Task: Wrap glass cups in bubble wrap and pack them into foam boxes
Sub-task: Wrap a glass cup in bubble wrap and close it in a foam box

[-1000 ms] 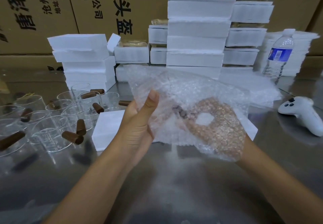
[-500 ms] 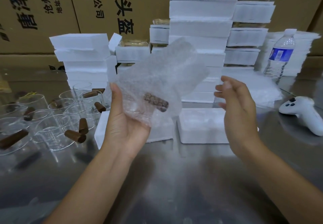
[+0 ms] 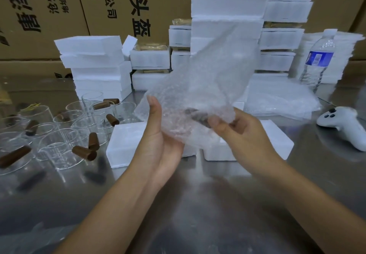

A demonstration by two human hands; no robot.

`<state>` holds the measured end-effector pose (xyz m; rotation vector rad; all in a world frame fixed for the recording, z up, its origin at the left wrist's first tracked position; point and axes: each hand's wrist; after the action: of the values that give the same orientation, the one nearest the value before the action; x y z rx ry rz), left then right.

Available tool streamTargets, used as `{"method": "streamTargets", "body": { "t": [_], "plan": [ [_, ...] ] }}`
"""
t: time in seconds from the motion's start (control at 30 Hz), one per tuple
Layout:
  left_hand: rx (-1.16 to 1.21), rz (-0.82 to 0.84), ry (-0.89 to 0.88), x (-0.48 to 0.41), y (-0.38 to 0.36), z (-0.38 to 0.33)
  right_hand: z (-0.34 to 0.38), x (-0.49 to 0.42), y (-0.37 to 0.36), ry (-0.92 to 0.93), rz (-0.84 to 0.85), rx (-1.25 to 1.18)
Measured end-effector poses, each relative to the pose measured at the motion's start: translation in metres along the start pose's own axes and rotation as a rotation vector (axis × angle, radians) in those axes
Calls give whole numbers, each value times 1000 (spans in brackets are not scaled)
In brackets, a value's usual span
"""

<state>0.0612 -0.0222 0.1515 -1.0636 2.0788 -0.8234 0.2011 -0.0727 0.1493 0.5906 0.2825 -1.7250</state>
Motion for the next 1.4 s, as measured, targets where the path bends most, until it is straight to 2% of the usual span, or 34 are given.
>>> {"method": "streamTargets", "body": {
  "t": [0.1,0.2,0.37,0.5,0.63,0.73,0.87,0.97,1.03,1.2,1.4],
  "plan": [
    [-11,-15,-21,1,-1,2,4,-3,5,-21,-131,-72],
    [-129,-64,-16,2,-1,5,4,-6,11,-63,-223,-77],
    [-273,18,45,3,1,9,4,-9,18,-96,-305,-97],
    [-474,6,57,3,4,8,9,-11,21,-134,-350,-113],
    [-658,42,22,3,9,6,10,-11,25,-173,-349,-115],
    [-757,-4,-20,3,11,5,10,-13,27,-186,-291,-142],
    [-690,-91,-54,2,11,3,12,-13,28,-201,-133,-227],
    [-597,-148,-119,1,9,1,8,-11,27,-203,-62,-62],
    [-586,-165,-156,0,9,1,6,-9,23,-198,-63,34],
    [-762,-162,-128,0,12,-5,3,-9,20,-205,-139,9],
    [-819,-18,-92,2,10,-11,2,-8,18,-224,-225,-6]
  ]
}}
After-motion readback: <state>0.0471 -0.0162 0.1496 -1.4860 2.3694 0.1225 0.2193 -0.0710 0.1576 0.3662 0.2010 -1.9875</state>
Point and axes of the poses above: each hand's wrist, its own x-axis away from the middle knuckle, its own y-axis out of the back of the hand, z = x × y, and after that the axes turned 3 degrees about x, right-handed
